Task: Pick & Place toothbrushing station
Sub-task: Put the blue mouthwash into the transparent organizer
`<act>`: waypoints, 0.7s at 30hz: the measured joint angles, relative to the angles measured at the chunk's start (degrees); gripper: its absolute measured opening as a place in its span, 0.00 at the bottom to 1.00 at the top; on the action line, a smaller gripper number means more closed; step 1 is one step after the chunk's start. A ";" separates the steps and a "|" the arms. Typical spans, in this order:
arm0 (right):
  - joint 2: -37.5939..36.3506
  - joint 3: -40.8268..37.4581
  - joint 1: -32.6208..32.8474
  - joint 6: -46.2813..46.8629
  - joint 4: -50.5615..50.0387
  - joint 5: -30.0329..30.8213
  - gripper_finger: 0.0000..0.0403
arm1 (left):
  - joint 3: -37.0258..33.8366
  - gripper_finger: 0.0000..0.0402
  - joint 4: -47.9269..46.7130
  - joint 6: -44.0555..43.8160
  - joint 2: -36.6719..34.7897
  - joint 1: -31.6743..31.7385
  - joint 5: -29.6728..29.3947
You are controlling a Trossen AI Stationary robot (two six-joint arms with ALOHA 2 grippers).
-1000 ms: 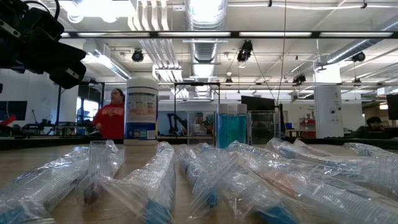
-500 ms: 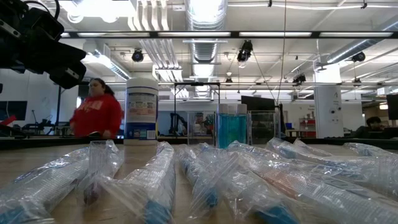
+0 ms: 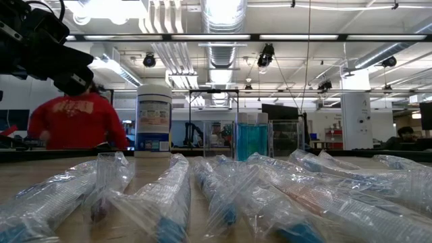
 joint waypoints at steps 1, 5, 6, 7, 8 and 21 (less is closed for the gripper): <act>0.00 -0.25 0.00 -0.01 0.04 0.00 0.41 | 0.00 0.03 0.00 0.00 0.00 -0.01 0.00; -0.02 -1.22 0.02 -0.01 0.42 0.01 0.41 | 0.00 0.03 0.00 0.00 0.00 0.00 0.02; -0.02 -1.42 0.02 -0.01 0.64 0.01 0.41 | 0.00 0.03 0.00 0.00 0.00 0.00 0.02; -0.02 -1.60 0.02 -0.01 0.95 0.02 0.41 | 0.00 0.03 0.00 0.00 0.00 -0.02 0.00; -0.02 -1.67 0.04 -0.01 1.25 0.02 0.41 | 0.00 0.03 0.00 0.00 0.00 0.00 0.00; -0.04 -1.72 0.13 -0.06 3.00 -0.07 0.38 | 0.00 0.03 0.00 0.00 0.00 -0.01 0.00</act>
